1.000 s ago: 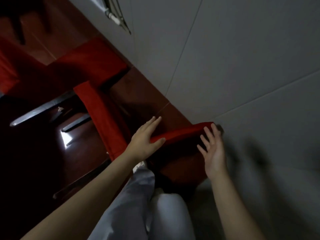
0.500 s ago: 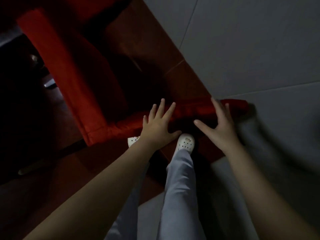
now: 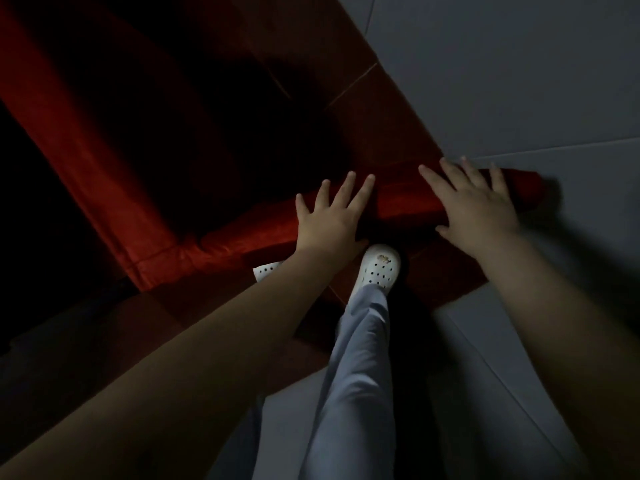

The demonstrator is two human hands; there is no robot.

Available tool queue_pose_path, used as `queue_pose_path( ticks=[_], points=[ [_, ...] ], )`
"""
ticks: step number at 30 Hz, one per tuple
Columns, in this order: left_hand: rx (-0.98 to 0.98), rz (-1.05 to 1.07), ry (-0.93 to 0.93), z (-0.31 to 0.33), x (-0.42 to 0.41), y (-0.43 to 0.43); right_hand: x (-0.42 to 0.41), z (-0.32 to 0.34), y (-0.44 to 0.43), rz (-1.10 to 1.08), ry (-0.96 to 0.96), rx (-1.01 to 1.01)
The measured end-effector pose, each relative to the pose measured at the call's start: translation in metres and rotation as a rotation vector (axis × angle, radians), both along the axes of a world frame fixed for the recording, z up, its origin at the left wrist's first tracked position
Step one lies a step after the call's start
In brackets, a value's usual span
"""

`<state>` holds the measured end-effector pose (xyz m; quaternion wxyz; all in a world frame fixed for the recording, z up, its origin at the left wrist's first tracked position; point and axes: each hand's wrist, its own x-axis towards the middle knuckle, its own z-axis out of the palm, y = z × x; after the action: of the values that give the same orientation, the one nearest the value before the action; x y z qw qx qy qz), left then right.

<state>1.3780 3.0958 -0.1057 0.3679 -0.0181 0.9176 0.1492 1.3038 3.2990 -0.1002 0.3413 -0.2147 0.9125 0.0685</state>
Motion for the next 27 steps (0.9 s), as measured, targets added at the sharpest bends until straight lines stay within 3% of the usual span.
queue_pose_path(
  ticks=[7, 12, 20, 27],
  points=[
    [-0.028, -0.005, 0.126, -0.001, 0.004, 0.002, -0.002, -0.006, -0.003, -0.083, 0.073, -0.135],
    [0.001, -0.051, 0.158, 0.018, -0.017, 0.027, -0.008, 0.014, -0.015, -0.075, 0.042, -0.117],
    [-0.008, -0.11, -0.005, 0.05, -0.031, 0.045, 0.009, 0.064, -0.035, -0.023, -0.017, -0.056],
    [0.108, -0.105, 0.06, 0.105, -0.026, -0.002, 0.03, 0.126, -0.046, 0.012, 0.054, -0.185]
  ],
)
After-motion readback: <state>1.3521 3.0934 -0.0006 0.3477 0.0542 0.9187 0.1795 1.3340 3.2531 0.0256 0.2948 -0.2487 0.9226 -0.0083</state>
